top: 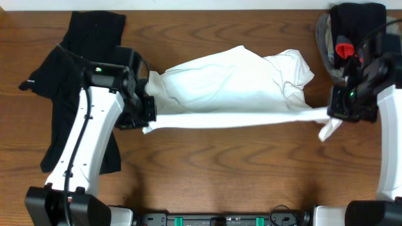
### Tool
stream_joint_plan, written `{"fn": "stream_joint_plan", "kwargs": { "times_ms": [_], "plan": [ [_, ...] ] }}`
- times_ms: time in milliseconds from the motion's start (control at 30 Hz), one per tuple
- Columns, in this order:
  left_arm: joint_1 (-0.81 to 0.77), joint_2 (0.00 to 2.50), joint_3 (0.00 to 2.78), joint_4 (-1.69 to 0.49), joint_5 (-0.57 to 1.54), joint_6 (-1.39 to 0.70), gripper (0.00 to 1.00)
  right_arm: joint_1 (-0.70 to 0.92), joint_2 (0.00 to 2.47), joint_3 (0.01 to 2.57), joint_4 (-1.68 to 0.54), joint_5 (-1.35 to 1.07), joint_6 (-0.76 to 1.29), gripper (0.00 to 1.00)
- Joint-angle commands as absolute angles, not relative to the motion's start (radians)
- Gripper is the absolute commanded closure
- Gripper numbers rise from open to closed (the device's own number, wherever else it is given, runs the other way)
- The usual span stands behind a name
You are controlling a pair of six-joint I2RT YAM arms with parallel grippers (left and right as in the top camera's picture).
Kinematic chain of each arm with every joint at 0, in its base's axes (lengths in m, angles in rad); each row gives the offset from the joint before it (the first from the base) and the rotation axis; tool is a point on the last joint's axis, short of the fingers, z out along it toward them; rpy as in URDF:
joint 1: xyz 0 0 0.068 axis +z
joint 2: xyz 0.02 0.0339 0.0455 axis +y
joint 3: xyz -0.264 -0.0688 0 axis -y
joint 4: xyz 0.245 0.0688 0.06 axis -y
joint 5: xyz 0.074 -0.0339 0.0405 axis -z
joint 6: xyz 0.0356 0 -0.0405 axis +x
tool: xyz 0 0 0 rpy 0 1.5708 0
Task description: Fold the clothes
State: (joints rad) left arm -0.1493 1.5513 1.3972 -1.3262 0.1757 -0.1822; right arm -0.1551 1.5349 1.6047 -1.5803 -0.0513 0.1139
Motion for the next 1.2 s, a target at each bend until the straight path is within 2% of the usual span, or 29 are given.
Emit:
{"fn": "stream_joint_plan", "kwargs": {
  "times_ms": [0, 233, 400, 767, 1167],
  "plan": [
    [-0.176, 1.548, 1.344, -1.325, 0.149, -0.206, 0.94, -0.158, 1.475, 1.486, -1.554, -0.06, 0.164, 0.99],
    [-0.187, 1.548, 1.238, -1.267, 0.149, -0.228, 0.94, -0.158, 1.468, 1.294, -1.448, -0.086, 0.17, 0.99],
    [-0.187, 1.549, 1.124, -1.122, 0.148, -0.258, 0.94, -0.165, 1.468, 1.217, -1.338, -0.102, 0.171, 0.99],
    [-0.117, 1.549, 1.055, -0.817, 0.141, -0.268, 0.94, -0.163, 1.473, 1.21, -1.1, -0.143, 0.109, 0.99],
    [-0.092, 1.572, 1.055, -0.742, 0.141, -0.267, 0.94, -0.135, 1.575, 1.209, -0.945, -0.174, 0.088, 0.99]
  ]
}}
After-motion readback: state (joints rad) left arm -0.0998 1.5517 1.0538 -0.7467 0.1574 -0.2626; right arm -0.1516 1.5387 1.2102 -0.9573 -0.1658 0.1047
